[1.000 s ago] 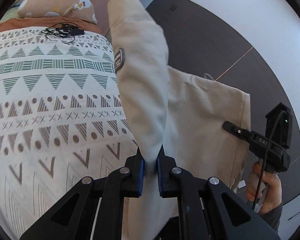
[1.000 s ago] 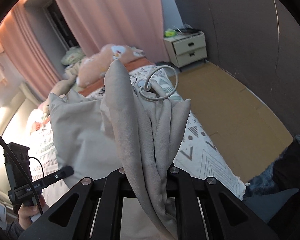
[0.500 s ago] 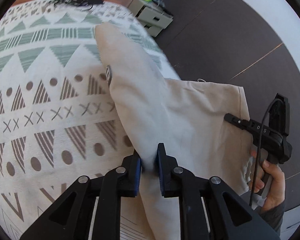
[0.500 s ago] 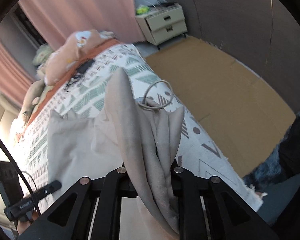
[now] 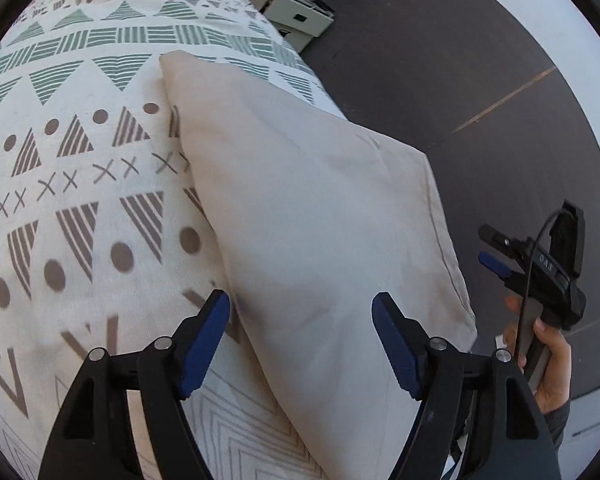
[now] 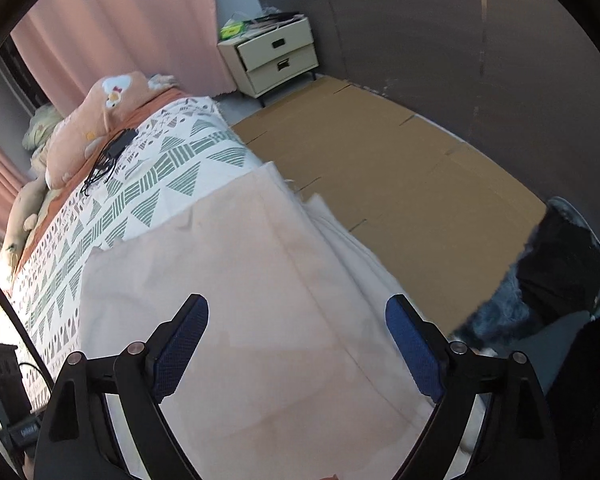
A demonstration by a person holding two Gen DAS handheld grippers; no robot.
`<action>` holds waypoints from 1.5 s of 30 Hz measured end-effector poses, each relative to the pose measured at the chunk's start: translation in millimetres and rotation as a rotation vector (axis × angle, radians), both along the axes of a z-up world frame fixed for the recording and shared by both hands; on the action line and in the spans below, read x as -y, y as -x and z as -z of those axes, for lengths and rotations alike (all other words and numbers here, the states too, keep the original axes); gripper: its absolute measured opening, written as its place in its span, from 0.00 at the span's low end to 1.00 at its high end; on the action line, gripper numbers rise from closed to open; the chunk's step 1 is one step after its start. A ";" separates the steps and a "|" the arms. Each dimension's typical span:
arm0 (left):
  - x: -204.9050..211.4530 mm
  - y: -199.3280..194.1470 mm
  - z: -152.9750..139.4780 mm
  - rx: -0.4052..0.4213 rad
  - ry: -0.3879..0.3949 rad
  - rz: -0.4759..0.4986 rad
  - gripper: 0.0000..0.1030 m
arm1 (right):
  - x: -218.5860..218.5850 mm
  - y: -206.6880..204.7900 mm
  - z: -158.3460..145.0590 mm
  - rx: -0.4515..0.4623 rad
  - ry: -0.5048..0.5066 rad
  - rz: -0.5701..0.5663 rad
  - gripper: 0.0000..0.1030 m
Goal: Fold large clothes
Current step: 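Lower the folded garment onto the bed corner and open both tools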
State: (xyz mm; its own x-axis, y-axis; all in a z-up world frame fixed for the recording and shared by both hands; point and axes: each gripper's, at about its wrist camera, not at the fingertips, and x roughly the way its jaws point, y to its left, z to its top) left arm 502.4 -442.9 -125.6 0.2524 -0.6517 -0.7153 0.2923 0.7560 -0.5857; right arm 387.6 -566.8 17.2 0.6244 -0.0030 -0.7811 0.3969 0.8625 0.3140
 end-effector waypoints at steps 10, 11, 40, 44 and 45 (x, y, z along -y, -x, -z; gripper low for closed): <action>1.4 39.8 -6.7 0.044 -0.023 0.074 0.70 | 3.5 132.1 23.5 0.062 -0.078 0.162 0.87; 1.8 42.2 -5.5 0.041 -0.024 0.082 0.68 | 3.9 142.2 25.9 0.068 -0.093 0.181 0.87; 51.7 94.0 36.6 -0.117 0.008 0.160 0.47 | 66.8 166.7 98.9 0.224 -0.394 0.291 0.10; 58.7 94.6 37.8 -0.114 -0.004 0.145 0.47 | 75.0 151.8 92.8 0.184 -0.343 0.308 0.10; 56.3 95.3 37.7 -0.120 -0.002 0.140 0.47 | 77.4 150.8 92.1 0.168 -0.338 0.307 0.10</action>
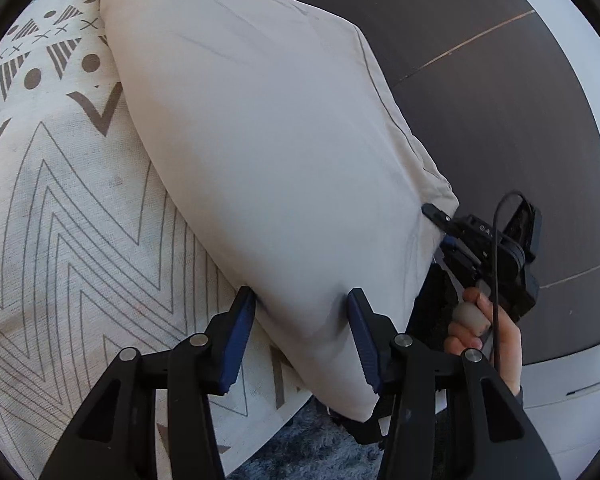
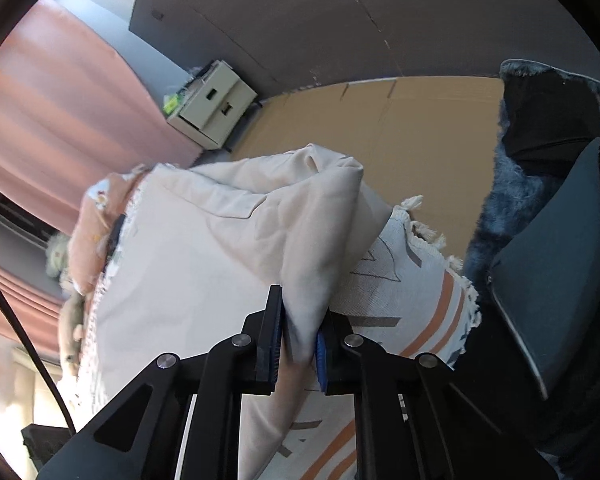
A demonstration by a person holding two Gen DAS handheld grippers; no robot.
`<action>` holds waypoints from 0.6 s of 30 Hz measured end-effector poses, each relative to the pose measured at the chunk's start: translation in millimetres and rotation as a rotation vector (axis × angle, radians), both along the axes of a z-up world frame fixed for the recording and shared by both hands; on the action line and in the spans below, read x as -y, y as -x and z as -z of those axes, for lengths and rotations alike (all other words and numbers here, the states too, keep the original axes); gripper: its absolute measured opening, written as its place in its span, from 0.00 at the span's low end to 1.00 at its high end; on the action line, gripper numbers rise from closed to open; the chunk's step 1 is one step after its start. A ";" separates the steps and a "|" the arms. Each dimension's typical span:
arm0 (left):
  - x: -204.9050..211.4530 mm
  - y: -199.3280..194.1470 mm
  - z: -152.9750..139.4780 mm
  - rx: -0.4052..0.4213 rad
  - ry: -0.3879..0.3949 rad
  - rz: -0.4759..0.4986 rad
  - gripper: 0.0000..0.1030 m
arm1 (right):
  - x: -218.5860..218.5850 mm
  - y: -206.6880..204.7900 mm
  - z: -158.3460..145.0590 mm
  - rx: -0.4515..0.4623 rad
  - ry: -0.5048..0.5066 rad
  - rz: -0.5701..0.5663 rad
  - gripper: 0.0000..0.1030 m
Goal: Fold large clothes
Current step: 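Lower the folded garment onto the bed corner and open both tools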
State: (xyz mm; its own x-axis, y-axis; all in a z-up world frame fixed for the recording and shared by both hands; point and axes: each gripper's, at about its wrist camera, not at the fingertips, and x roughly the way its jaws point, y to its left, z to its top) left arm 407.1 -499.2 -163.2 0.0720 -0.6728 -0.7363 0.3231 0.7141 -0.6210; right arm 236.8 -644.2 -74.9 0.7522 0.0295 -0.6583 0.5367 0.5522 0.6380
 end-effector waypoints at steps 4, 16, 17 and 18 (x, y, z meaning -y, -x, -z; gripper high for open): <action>-11.5 1.3 -0.5 -0.001 -0.007 -0.009 0.47 | -12.7 5.9 -16.6 -0.027 0.027 -0.019 0.13; -33.4 4.5 -49.8 0.132 -0.082 -0.049 0.47 | -77.5 14.3 -69.0 -0.106 0.171 -0.049 0.57; -37.4 7.2 -55.9 0.153 -0.089 -0.050 0.47 | -83.9 17.2 -72.6 -0.104 0.190 -0.055 0.74; -43.2 9.7 -62.4 0.175 -0.091 -0.051 0.51 | -90.2 19.4 -78.1 -0.096 0.208 -0.058 0.92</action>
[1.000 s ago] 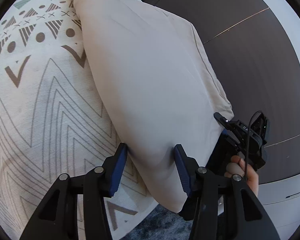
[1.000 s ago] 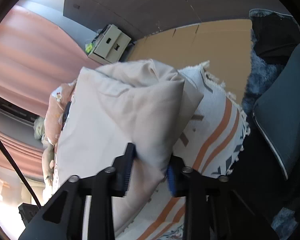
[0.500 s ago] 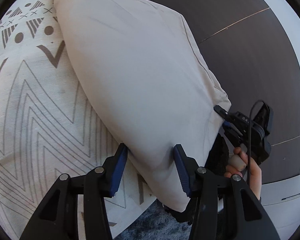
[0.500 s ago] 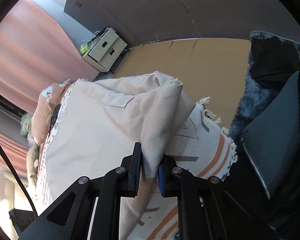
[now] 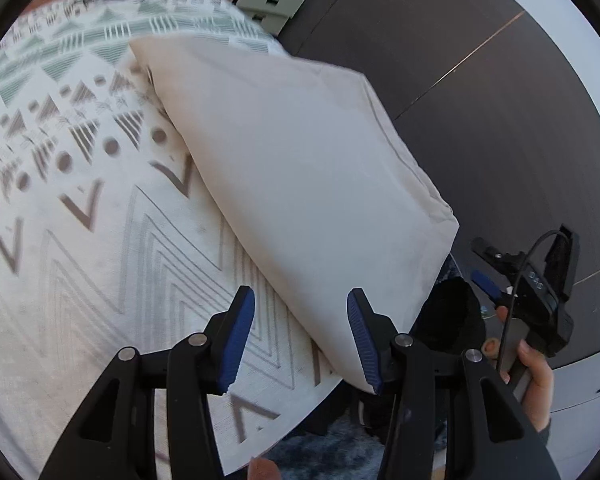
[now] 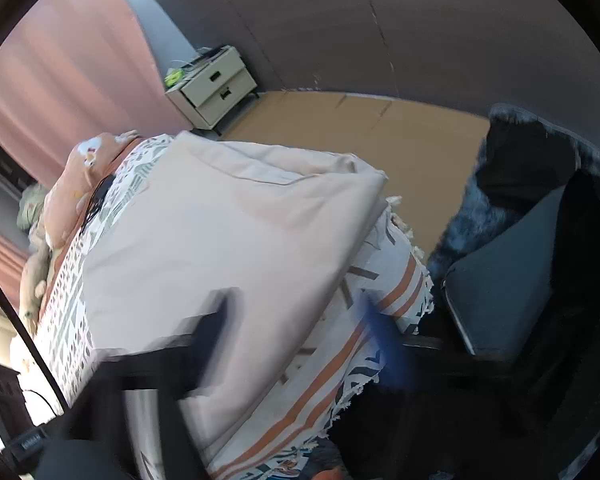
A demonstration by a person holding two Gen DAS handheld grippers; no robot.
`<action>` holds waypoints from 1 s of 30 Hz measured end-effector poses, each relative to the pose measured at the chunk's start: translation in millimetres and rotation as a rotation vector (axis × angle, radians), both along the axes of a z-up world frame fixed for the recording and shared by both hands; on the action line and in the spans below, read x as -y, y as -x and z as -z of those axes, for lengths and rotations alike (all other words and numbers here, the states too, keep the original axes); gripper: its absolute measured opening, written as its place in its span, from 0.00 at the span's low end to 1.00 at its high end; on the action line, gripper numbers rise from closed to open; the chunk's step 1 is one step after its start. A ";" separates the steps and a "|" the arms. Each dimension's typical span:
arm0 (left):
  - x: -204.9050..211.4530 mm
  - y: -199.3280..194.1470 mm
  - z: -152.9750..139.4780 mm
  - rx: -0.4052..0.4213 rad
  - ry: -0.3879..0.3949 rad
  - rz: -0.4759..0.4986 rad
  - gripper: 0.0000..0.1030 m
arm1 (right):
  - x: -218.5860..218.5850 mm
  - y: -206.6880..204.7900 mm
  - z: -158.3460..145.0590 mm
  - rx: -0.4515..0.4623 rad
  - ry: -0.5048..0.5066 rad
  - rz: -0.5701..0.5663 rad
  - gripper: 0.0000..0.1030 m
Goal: Fold large clothes
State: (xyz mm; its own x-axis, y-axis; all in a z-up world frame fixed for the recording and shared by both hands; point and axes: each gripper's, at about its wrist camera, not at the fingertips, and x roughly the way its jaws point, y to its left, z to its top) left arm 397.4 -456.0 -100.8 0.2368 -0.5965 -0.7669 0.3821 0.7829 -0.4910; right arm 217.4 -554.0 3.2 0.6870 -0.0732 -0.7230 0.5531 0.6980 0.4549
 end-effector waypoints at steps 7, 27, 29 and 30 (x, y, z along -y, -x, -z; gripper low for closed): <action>-33.9 20.3 -42.9 0.110 0.018 -0.028 0.96 | -36.6 23.3 -26.1 0.057 0.064 -0.026 0.94; -165.4 103.3 -124.2 0.375 -0.043 -0.071 1.00 | -149.4 111.8 -67.8 0.210 0.178 -0.140 1.00; -183.2 112.9 -129.0 0.389 -0.065 -0.076 1.00 | -161.3 120.9 -75.6 0.214 0.195 -0.161 1.00; -192.9 117.8 -131.3 0.403 -0.076 -0.080 1.00 | -166.7 125.4 -78.8 0.216 0.200 -0.170 1.00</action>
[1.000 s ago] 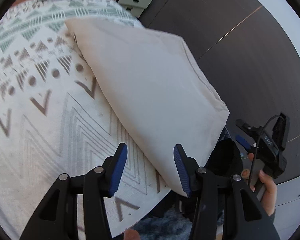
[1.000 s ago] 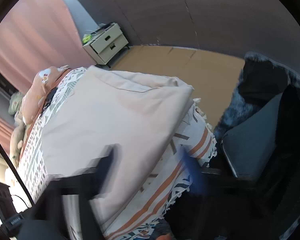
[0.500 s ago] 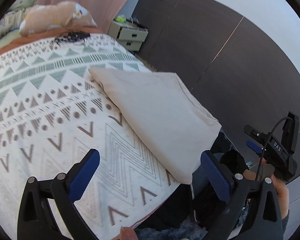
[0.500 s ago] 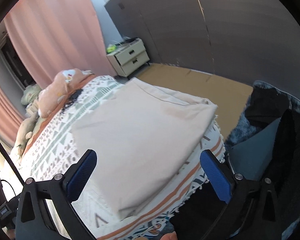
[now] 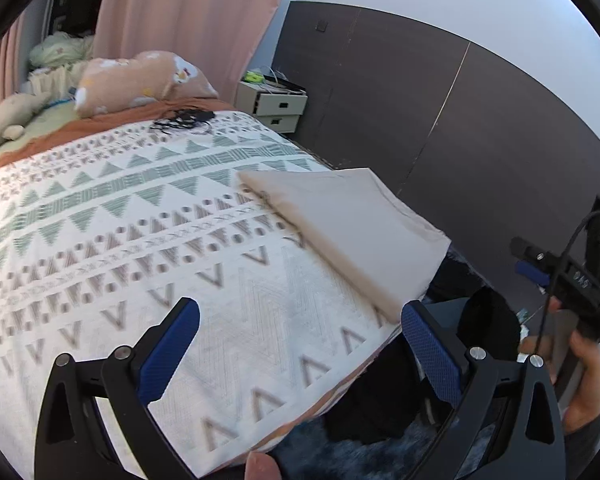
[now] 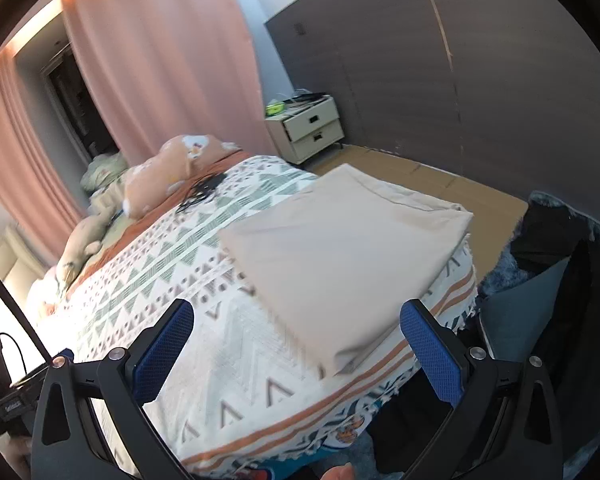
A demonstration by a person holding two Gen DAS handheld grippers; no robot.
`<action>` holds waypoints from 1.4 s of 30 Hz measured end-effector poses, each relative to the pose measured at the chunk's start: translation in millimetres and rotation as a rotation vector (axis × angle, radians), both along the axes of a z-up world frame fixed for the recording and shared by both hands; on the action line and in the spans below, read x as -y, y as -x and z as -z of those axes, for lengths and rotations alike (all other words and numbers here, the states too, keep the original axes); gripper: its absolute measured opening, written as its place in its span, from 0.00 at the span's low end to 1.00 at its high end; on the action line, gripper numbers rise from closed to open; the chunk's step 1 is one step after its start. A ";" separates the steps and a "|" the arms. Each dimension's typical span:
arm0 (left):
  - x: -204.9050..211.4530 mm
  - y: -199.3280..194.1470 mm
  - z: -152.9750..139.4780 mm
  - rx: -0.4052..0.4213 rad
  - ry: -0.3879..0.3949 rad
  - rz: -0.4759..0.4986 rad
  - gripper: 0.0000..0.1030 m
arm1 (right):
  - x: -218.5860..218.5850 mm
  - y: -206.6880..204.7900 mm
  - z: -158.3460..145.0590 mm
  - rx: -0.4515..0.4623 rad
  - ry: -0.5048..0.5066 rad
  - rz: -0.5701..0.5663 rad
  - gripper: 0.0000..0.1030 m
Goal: Fold large clothes
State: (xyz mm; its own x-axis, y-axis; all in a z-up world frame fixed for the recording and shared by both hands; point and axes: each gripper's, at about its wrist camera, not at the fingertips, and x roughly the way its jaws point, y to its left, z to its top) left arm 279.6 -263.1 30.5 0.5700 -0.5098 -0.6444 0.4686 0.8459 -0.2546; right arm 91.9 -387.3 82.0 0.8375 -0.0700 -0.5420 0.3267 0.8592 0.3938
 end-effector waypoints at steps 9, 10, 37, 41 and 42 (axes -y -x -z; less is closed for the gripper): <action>-72.2 37.5 -15.6 0.029 -0.080 -0.063 1.00 | -42.2 34.5 -18.3 -0.009 0.072 -0.054 1.00; -77.3 42.5 -17.3 0.031 -0.085 -0.061 1.00 | -48.1 38.6 -20.6 -0.011 0.073 -0.059 1.00; -167.3 213.9 -48.6 0.205 -0.046 -0.202 1.00 | -135.0 166.5 -8.4 0.097 0.211 -0.133 1.00; -182.0 236.6 -46.8 0.219 -0.042 -0.244 1.00 | -145.9 182.5 0.0 0.116 0.224 -0.122 1.00; -185.7 242.3 -45.0 0.220 -0.042 -0.255 1.00 | -148.9 186.0 2.0 0.123 0.222 -0.130 1.00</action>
State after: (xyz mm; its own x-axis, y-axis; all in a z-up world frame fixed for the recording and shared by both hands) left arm 37.3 -77.5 75.4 0.8037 -0.3083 -0.5090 0.2805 0.9506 -0.1329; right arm -94.1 -238.4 80.0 0.9055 -0.0634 -0.4195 0.1696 0.9604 0.2211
